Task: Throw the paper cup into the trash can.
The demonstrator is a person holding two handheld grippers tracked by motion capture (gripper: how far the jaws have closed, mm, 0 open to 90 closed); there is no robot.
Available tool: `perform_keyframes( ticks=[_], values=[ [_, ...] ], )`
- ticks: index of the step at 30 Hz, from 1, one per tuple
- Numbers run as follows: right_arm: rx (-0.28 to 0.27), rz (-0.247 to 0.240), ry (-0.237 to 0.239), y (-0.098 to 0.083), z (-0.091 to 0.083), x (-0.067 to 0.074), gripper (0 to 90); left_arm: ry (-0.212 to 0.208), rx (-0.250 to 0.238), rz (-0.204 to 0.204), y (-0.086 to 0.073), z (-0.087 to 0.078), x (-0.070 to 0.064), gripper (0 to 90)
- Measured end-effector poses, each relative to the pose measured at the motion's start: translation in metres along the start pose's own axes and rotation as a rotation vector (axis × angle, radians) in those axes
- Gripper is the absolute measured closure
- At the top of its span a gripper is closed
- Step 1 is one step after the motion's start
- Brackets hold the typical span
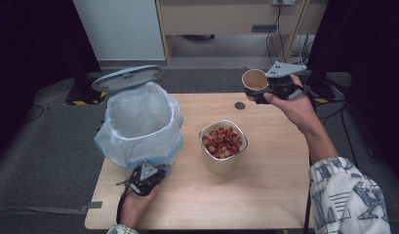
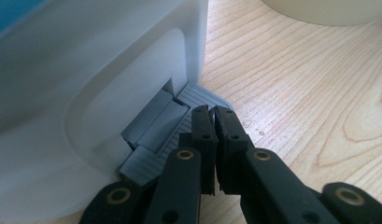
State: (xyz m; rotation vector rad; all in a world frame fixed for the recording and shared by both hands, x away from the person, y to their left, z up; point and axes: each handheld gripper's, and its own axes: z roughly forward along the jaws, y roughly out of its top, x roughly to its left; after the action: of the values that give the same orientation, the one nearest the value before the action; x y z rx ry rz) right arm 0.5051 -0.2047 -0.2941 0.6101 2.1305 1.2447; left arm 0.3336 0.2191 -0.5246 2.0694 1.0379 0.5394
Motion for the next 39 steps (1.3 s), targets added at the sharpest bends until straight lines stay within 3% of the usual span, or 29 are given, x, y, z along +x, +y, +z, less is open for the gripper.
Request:
perform_keyframes(
  ticks=[17, 39],
  values=[
    [-0.02, 0.046, 0.049, 0.01, 0.005, 0.008, 29.3, 0.0, 0.0, 0.0, 0.0, 0.0, 0.0, 86.3],
    [-0.028, 0.054, 0.117, 0.026, 0.016, 0.025, 29.2, 0.002, 0.003, 0.003, 0.0, 0.0, 0.0, 86.2]
  ],
)
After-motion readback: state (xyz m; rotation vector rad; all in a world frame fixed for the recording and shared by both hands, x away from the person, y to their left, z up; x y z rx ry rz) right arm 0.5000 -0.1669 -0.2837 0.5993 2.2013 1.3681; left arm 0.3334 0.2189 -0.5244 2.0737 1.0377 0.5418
